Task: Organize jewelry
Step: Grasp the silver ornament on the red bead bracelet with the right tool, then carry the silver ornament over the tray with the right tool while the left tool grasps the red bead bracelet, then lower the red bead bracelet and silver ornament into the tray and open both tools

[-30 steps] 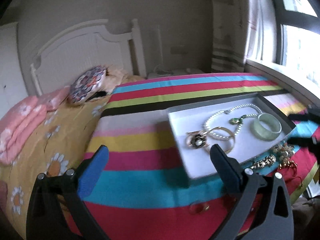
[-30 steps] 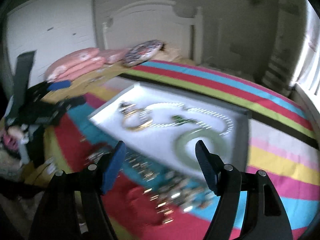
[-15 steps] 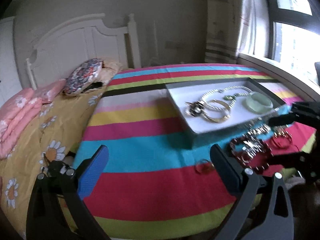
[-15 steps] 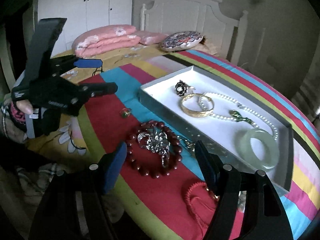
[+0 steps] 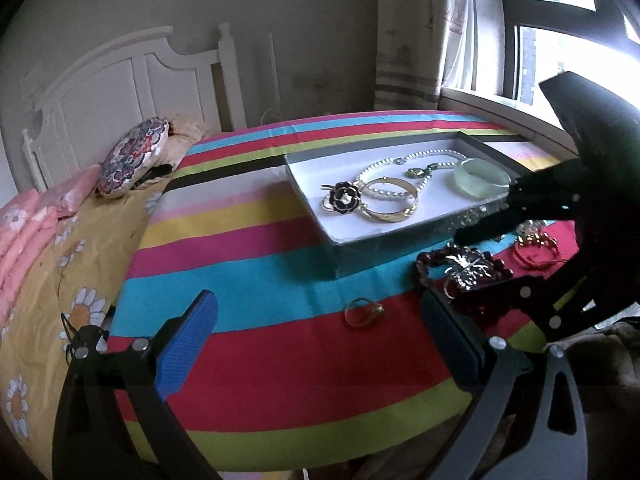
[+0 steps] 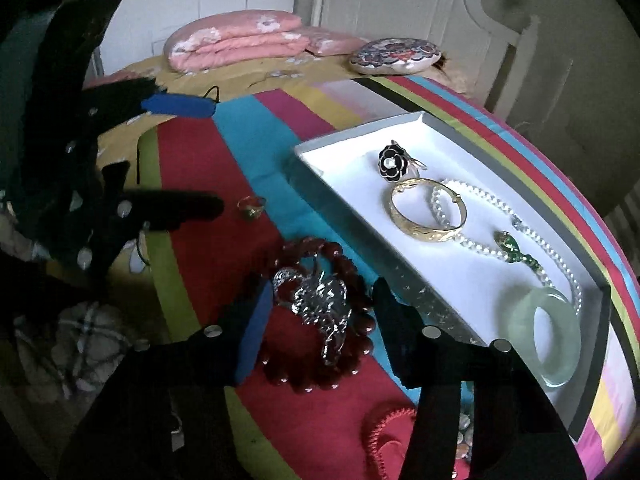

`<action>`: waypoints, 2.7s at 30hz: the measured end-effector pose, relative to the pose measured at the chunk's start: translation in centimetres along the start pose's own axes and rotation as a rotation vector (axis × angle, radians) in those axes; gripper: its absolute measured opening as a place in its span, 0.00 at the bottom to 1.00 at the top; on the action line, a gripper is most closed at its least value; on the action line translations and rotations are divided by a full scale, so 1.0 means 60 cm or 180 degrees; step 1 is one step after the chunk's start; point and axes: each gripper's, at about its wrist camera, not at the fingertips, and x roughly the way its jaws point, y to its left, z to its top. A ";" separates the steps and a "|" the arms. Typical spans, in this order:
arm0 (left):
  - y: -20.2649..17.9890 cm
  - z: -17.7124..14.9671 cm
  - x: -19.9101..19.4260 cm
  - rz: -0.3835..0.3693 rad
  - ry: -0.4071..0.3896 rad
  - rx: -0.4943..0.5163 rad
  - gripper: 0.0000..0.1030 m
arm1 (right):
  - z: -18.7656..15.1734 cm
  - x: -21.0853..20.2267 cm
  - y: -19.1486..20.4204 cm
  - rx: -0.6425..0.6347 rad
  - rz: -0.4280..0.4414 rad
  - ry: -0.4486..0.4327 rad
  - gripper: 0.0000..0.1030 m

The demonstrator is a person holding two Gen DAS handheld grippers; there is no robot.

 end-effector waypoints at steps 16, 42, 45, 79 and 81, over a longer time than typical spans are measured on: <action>-0.026 -0.012 0.001 -0.0288 0.0058 0.0115 0.97 | -0.007 -0.018 -0.001 0.0114 0.0183 -0.0140 0.16; -0.158 -0.002 0.011 -0.0801 0.0206 0.0868 0.54 | -0.029 -0.160 -0.080 0.0907 -0.0460 -0.1126 0.11; -0.175 -0.004 0.034 -0.0856 0.0348 0.0946 0.53 | -0.041 -0.165 -0.086 0.0945 -0.0488 -0.1132 0.11; -0.127 0.136 -0.029 -0.1109 -0.0300 0.0321 0.10 | -0.087 -0.222 -0.114 0.1157 -0.0740 -0.1394 0.11; -0.127 0.143 -0.032 -0.1090 -0.0322 0.0336 0.10 | -0.089 -0.224 -0.114 0.1159 -0.0750 -0.1402 0.11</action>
